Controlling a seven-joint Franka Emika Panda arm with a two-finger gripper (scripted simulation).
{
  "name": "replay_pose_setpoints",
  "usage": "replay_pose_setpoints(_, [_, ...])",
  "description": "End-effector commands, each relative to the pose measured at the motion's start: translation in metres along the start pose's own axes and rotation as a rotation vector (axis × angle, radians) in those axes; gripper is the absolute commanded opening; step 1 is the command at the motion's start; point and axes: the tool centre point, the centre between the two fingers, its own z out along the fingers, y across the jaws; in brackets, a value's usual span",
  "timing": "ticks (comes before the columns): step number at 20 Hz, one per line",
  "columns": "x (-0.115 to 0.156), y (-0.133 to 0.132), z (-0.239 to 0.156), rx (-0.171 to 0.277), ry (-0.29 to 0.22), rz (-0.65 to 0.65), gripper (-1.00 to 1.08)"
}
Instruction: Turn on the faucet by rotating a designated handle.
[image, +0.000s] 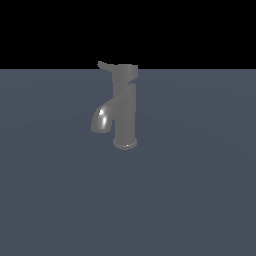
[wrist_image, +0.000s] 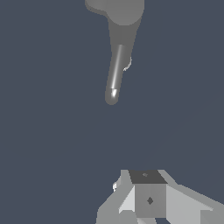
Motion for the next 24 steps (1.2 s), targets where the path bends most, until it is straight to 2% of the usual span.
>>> replay_pose_setpoints(1, [0.009, -0.001, 0.000, 0.013, -0.003, 0.040, -1.00])
replay_pose_setpoints(13, [0.073, -0.010, 0.009, 0.080, -0.037, 0.331, -1.00])
replay_pose_setpoints(24, [0.137, -0.017, 0.030, 0.104, -0.072, 0.635, -1.00])
